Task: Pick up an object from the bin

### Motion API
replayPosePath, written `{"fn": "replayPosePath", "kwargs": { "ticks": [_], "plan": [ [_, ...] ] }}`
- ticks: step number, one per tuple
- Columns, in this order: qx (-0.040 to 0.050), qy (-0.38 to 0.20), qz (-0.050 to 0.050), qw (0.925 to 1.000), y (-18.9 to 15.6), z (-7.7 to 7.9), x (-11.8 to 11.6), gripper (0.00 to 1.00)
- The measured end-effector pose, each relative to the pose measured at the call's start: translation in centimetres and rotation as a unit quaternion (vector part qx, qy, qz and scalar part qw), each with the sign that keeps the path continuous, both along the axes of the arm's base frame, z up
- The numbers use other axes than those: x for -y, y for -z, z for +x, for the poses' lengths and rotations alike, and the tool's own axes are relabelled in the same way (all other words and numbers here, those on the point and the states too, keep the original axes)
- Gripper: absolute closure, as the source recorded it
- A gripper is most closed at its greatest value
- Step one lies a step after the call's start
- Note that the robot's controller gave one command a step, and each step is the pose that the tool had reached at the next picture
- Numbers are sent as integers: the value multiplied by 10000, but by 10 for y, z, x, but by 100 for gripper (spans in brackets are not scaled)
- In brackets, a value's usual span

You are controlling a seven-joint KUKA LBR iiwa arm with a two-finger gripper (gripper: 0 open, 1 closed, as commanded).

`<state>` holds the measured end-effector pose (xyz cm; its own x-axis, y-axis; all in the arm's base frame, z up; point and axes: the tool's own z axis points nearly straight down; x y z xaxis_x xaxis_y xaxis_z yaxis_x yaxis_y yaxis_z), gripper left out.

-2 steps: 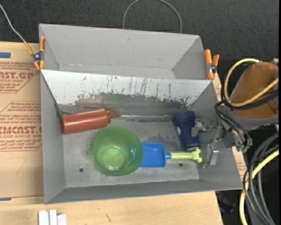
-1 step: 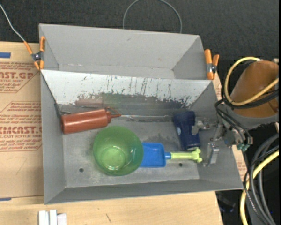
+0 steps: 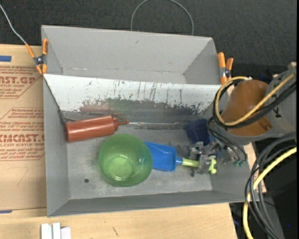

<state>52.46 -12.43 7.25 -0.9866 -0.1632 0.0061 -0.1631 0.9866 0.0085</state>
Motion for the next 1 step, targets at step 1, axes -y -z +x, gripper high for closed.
{"fn": "replayPosePath", "kwargs": {
  "ticks": [1],
  "plan": [
    [0, -1, -3, 10000, 0, 0, 0, 100]
  ]
}}
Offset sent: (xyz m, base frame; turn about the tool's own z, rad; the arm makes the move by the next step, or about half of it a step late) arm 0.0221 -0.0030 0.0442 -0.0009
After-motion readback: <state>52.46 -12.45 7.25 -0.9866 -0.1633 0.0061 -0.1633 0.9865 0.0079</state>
